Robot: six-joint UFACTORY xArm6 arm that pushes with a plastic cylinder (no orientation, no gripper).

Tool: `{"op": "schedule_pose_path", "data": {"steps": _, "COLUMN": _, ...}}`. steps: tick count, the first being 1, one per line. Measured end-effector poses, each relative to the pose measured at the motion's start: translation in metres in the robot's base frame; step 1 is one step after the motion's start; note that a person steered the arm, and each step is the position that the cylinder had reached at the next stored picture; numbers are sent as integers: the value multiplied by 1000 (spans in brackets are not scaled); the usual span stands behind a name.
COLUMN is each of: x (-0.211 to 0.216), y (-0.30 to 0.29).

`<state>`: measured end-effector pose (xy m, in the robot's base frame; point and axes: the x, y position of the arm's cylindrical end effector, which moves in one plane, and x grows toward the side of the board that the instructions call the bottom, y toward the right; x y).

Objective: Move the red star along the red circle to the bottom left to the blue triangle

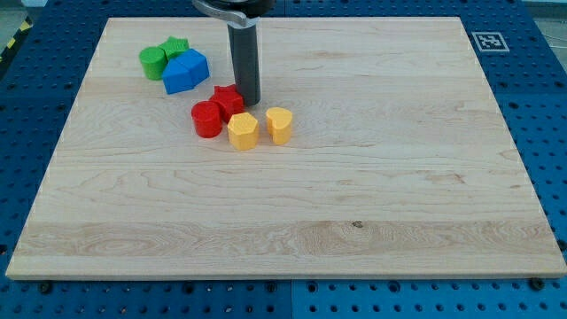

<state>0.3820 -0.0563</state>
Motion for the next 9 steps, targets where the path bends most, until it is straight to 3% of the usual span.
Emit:
{"op": "schedule_pose_path", "data": {"steps": 3, "x": 31, "y": -39}}
{"op": "schedule_pose_path", "data": {"steps": 9, "x": 11, "y": -108}}
